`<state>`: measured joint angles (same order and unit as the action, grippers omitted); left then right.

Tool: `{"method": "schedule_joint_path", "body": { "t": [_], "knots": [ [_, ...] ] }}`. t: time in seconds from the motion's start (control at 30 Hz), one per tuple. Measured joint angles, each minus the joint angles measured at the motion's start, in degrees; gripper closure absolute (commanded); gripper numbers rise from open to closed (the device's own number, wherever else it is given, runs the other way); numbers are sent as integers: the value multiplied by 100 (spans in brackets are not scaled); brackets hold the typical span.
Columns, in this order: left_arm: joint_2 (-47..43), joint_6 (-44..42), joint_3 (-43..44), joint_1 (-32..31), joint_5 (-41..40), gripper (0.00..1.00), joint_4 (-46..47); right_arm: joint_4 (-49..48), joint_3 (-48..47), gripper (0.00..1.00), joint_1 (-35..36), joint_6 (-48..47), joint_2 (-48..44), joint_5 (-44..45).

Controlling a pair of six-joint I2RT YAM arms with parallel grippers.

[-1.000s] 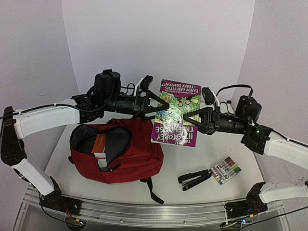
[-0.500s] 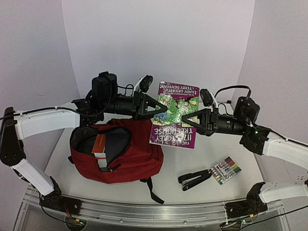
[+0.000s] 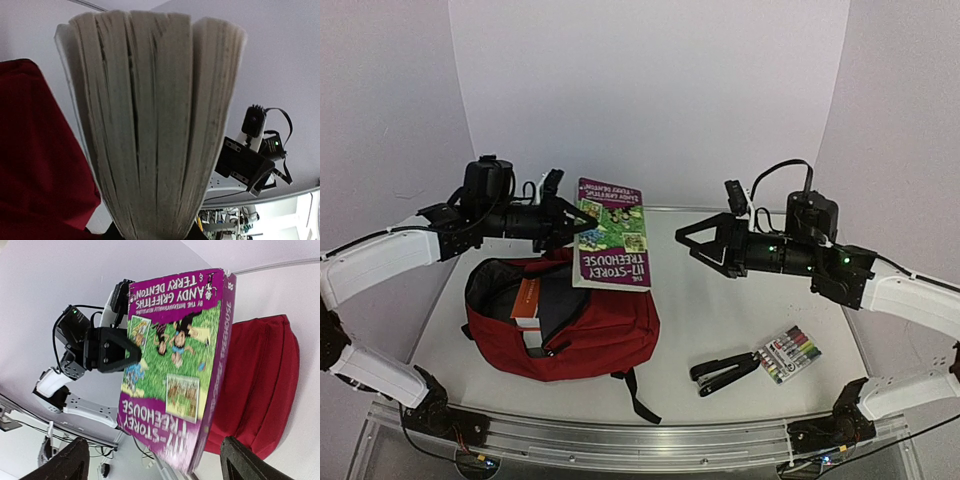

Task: Pack the student bag
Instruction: Place the book in the student bag.

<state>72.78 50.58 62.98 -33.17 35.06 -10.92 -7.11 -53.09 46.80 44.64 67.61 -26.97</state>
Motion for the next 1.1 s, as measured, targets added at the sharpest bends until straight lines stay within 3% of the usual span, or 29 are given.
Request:
{"method": "schedule_joint_path", "body": {
  "t": [0.13, 0.33, 0.6, 0.67, 0.77, 0.93, 0.97, 1.1],
  "knots": [
    [-765, -183, 9, 738, -209, 100, -770, 325, -342, 2, 511, -212, 367, 618],
    [-1506, -544, 465, 1930, -714, 100, -2122, 868, -1479, 2, 1351, -603, 1661, 1549],
    [-1516, -1024, 1140, 2011, -1986, 100, -3560, 1801, -3472, 6, 1877, -1214, 3620, 2522],
    [-1516, -1064, 1147, 2011, -2156, 100, -3829, 1984, -3802, 14, 1916, -1302, 3974, 2712],
    [-1548, -1123, 1147, 2011, -2356, 100, -4217, 2296, -4358, 35, 1922, -1410, 4484, 2879],
    [-1825, -1157, 1090, 2011, -2616, 100, -4729, 2514, -4881, 95, 1913, -1545, 4969, 2912],
    [-1923, -1149, 1037, 2011, -2639, 100, -4775, 2548, -4906, 99, 1913, -1523, 4984, 2944],
    [-2401, -999, 685, 2012, -2549, 100, -4970, 2635, -4997, 100, 1913, -1417, 4974, 3215]
  ]
}}
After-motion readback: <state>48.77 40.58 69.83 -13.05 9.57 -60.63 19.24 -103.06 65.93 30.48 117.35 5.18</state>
